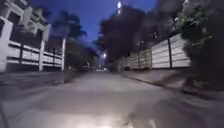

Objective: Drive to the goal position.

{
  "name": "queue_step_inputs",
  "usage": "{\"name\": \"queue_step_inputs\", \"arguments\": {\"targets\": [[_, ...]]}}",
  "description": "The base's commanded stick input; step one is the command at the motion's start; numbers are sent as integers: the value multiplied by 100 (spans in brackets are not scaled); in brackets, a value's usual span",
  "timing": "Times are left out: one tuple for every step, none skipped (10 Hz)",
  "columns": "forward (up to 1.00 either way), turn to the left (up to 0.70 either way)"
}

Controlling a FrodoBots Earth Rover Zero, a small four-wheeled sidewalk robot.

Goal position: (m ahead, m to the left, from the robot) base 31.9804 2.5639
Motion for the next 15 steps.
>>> {"name": "queue_step_inputs", "arguments": {"targets": [[85,0],[85,0],[85,0],[85,0],[85,0],[85,0],[85,0],[85,0],[85,0],[85,0],[85,0],[85,0],[85,0],[85,0],[85,0]]}}
